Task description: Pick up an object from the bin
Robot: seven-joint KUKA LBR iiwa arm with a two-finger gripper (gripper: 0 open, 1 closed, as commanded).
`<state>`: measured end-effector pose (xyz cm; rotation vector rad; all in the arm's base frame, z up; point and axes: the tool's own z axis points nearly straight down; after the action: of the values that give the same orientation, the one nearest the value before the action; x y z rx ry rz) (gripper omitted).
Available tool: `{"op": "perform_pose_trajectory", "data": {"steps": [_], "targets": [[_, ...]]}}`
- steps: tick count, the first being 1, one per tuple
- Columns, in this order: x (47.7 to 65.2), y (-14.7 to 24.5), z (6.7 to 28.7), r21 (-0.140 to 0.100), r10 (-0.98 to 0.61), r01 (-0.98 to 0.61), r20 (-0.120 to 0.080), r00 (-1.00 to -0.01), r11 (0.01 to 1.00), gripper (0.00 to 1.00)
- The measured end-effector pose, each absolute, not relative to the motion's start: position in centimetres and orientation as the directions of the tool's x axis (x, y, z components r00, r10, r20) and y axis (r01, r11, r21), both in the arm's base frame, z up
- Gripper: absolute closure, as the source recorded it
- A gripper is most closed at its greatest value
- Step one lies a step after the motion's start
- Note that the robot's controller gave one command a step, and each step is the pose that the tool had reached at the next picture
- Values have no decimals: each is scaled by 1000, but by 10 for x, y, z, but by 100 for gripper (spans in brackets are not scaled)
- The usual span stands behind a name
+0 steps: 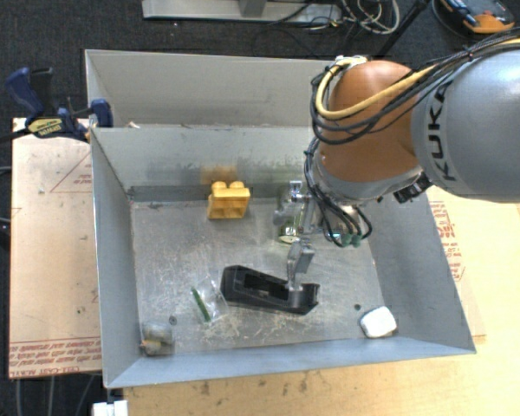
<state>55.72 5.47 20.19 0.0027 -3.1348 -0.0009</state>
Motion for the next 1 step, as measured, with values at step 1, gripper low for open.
{"op": "perform_pose_trajectory", "data": {"steps": [1], "targets": [[559,54,206,1,0,0,-1,-1000,1000,0]]}}
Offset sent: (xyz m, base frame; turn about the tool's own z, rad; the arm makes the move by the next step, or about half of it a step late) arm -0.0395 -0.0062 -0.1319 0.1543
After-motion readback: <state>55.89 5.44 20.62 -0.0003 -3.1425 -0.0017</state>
